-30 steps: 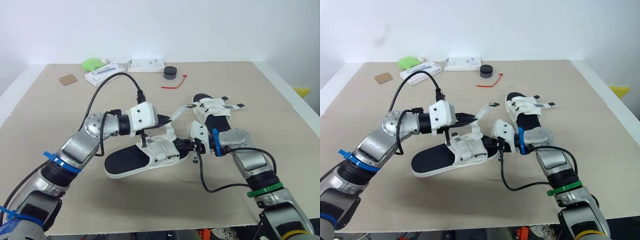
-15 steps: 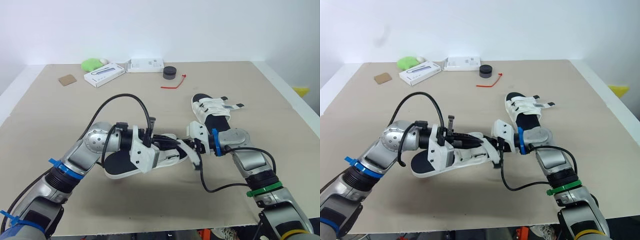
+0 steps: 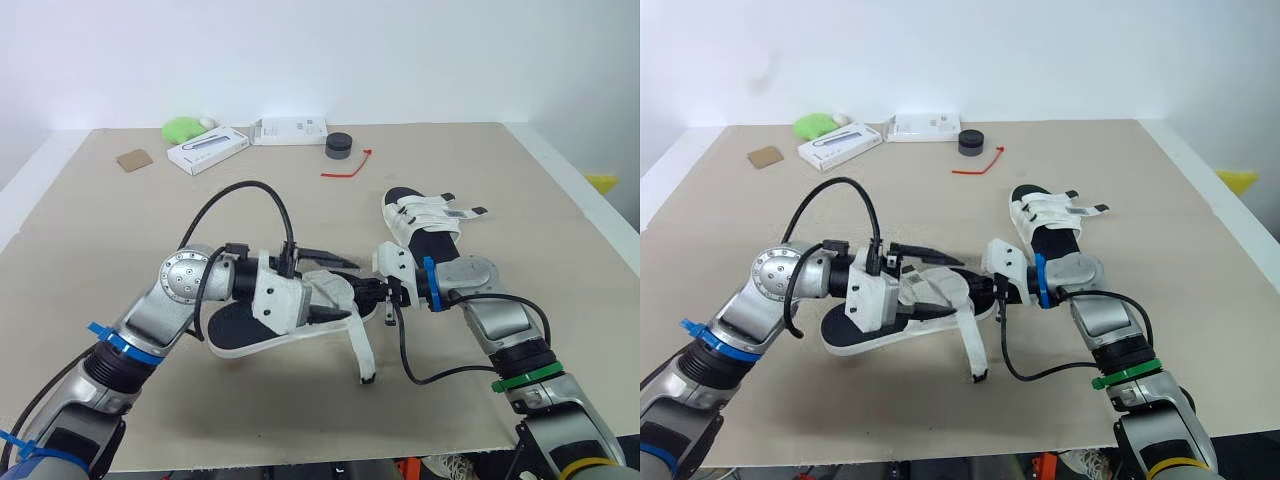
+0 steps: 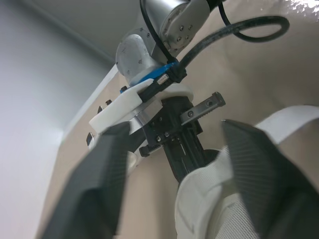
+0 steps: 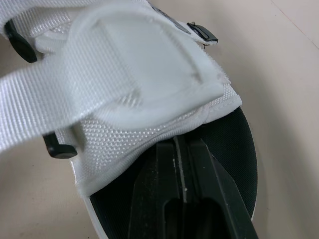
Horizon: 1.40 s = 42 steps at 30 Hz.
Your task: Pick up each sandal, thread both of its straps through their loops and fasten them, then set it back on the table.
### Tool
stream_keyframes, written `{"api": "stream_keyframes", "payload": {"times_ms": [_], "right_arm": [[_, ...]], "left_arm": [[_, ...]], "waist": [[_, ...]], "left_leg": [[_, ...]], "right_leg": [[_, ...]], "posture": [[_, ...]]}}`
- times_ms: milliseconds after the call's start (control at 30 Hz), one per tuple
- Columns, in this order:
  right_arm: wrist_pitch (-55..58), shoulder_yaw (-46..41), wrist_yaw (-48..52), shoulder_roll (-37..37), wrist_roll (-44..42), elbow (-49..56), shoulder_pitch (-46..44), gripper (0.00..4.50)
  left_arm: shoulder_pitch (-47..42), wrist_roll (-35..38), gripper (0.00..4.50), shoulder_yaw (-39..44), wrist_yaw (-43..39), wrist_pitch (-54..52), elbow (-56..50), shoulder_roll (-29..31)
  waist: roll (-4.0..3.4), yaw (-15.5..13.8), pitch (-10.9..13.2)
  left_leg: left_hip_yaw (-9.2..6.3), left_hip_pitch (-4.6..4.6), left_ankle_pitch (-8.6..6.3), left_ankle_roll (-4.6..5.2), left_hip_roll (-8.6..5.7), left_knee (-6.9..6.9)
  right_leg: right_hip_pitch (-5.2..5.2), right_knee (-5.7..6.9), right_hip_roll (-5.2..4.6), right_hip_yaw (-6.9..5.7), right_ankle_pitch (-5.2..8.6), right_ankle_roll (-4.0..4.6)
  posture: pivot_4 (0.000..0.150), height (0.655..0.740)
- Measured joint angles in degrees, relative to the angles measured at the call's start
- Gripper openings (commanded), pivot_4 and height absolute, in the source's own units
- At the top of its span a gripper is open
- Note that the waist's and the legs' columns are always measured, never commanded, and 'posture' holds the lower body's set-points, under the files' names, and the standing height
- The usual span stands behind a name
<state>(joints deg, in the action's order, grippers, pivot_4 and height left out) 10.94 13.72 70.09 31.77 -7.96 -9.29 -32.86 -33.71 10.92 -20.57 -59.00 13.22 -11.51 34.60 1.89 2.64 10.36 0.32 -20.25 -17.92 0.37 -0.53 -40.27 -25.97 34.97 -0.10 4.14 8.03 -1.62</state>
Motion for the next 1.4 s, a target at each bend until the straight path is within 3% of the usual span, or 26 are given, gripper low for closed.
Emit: {"api": "stream_keyframes", "payload": {"times_ms": [33,233,400,533,667,733,800,1033,1233,1333,1367,1400], "right_arm": [[-0.04,0.01,0.06,0.00,0.04,-0.08,-0.06,0.00],[-0.31,0.24,0.51,-0.33,0.09,-1.08,-0.70,0.00],[-0.31,0.28,0.58,-0.46,0.04,-1.02,-0.73,0.00],[-0.31,0.26,0.57,-0.39,0.01,-0.99,-0.63,0.00],[-0.32,0.24,0.57,-0.41,0.02,-0.97,-0.59,0.00],[-0.32,0.24,0.48,-0.42,0.02,-0.98,-0.53,0.00],[-0.30,0.24,0.29,-0.44,0.02,-0.97,-0.49,0.00],[-0.32,0.24,0.18,-0.59,-0.03,-0.91,-0.39,0.00],[-0.34,0.24,0.16,-0.57,0.00,-0.91,-0.38,0.00],[-0.33,0.24,0.08,-0.51,-0.01,-0.83,-0.36,0.00],[-0.33,0.24,0.05,-0.46,-0.01,-0.82,-0.31,0.00],[-0.33,0.24,0.05,-0.46,-0.01,-0.80,-0.31,0.00]], "left_arm": [[0.22,2.40,4.44,1.00,0.16,-4.13,-0.84,-0.10],[-1.15,20.85,4.44,8.72,4.52,-32.70,-2.72,-1.09],[-1.77,42.25,4.44,16.36,6.88,-62.32,-2.04,4.26],[0.19,56.29,4.44,23.12,9.92,-78.38,0.36,8.34],[9.46,51.05,4.44,22.41,7.46,-74.55,-6.66,11.39],[13.50,42.84,4.44,20.90,6.03,-66.06,-8.21,11.71],[16.96,29.23,4.44,18.13,5.60,-51.10,-7.10,11.52],[17.54,12.66,4.44,15.02,4.61,-29.93,-1.11,8.14],[16.23,5.59,4.44,11.79,3.59,-20.57,4.51,4.34],[14.77,4.44,3.61,11.11,3.51,-19.24,6.98,1.82],[13.41,3.59,3.02,10.90,3.47,-18.28,8.53,1.08],[12.98,3.33,2.72,10.90,3.47,-18.08,8.91,0.81]], "waist": [[0.00,0.00,0.00],[0.00,0.03,0.00],[-0.01,0.10,0.01],[-0.01,0.11,0.01],[0.01,0.07,0.00],[0.00,0.02,0.00],[0.01,-0.03,0.00],[0.00,-0.05,0.00],[0.01,-0.04,-0.01],[0.01,-0.04,-0.01],[0.01,-0.05,-0.01],[0.01,-0.06,-0.01]], "left_leg": [[-0.02,0.00,0.00,0.00,0.00,0.00],[-0.04,0.02,0.00,0.00,0.07,-0.05],[-0.11,0.00,-0.02,0.02,0.19,-0.04],[-0.12,0.03,-0.02,0.02,0.17,-0.04],[-0.10,0.04,-0.06,-0.07,0.16,-0.04],[-0.09,0.07,-0.04,-0.11,0.14,-0.04],[-0.07,0.09,0.01,-0.17,0.15,-0.04],[0.01,0.05,-0.01,-0.14,0.21,-0.04],[-0.01,0.05,-0.02,-0.12,0.21,-0.04],[-0.02,0.04,-0.02,-0.12,0.20,-0.04],[-0.02,0.05,-0.02,-0.12,0.19,-0.04],[-0.02,0.05,-0.02,-0.12,0.20,-0.04]], "right_leg": [[0.00,0.00,0.01,-0.01,0.00,0.00],[0.00,0.04,0.10,-0.03,0.01,0.00],[-0.06,0.08,0.20,-0.08,0.05,0.08],[-0.06,0.09,0.18,-0.09,0.08,0.11],[-0.05,0.09,0.17,-0.08,0.11,0.16],[-0.02,0.09,0.16,-0.08,0.11,0.21],[-0.01,0.09,0.20,-0.13,0.10,0.36],[-0.01,0.09,0.24,-0.17,0.07,0.35],[0.00,0.07,0.20,-0.12,0.02,0.28],[0.00,0.08,0.19,-0.12,0.01,0.26],[0.00,0.08,0.19,-0.12,0.00,0.25],[0.00,0.08,0.20,-0.12,0.00,0.25]], "posture": [[0.150,0.7400],[0.150,0.7400],[0.150,0.7400],[0.150,0.7400],[0.150,0.7400],[0.150,0.7400],[0.150,0.7400],[0.150,0.7400],[0.150,0.7400],[0.150,0.7400],[0.150,0.7400],[0.150,0.7400]]}}
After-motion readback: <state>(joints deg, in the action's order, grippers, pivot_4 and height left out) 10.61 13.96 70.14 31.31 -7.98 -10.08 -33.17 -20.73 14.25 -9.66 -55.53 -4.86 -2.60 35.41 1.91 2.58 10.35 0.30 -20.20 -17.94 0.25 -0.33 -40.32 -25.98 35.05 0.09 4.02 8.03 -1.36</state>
